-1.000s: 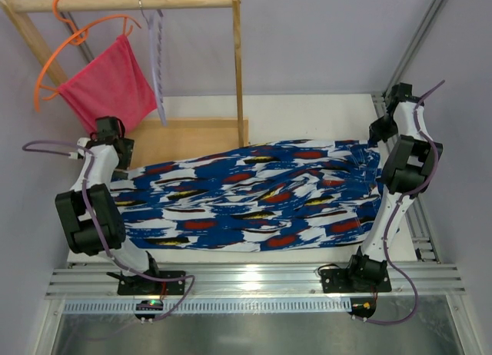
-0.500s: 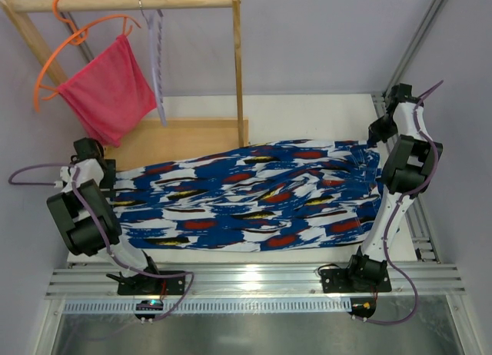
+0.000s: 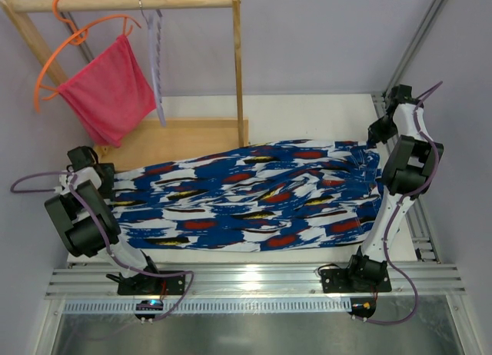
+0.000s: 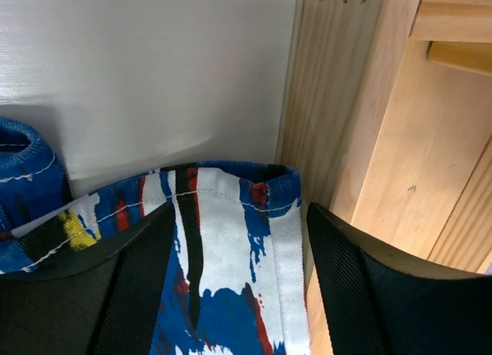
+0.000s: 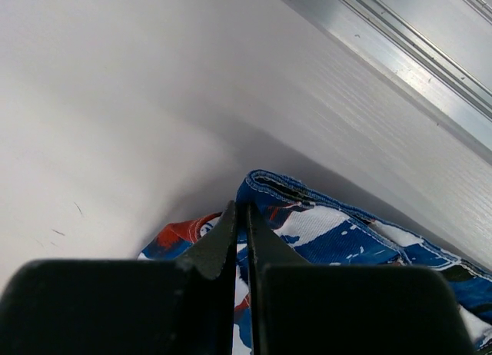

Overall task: Place the trousers on the hanger
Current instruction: Fold the trousers

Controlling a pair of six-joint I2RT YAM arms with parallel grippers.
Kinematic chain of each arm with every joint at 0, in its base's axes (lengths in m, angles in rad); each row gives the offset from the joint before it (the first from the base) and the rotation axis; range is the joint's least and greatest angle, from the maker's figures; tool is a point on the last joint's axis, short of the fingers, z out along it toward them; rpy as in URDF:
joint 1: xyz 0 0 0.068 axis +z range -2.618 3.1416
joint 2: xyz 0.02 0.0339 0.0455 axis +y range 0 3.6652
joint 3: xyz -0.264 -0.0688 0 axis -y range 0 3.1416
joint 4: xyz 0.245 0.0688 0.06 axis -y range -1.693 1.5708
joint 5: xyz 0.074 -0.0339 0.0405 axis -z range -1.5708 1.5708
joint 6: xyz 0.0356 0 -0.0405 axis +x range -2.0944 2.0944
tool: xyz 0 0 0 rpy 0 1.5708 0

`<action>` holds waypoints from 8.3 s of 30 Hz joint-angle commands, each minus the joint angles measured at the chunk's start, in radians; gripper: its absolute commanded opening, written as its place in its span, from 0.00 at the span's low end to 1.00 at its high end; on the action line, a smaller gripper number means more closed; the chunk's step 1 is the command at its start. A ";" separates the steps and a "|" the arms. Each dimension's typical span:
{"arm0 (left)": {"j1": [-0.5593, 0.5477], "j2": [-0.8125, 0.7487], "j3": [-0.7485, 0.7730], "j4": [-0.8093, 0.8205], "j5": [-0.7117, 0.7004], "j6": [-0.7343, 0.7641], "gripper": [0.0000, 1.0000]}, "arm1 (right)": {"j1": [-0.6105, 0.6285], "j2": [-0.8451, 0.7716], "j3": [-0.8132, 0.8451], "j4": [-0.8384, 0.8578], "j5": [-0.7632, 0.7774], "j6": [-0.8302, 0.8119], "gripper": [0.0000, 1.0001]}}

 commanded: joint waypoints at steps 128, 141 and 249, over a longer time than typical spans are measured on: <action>0.213 -0.750 -0.359 -0.344 0.193 0.228 0.60 | 0.199 -0.888 -0.994 0.285 -0.137 -0.064 0.51; 0.063 -0.466 -0.432 -0.200 0.031 0.130 0.49 | 0.248 -0.985 -1.048 0.339 -0.132 -0.045 0.48; -1.666 0.249 0.305 0.131 0.064 1.031 0.59 | -0.268 -0.920 -1.163 0.326 0.093 -0.007 0.40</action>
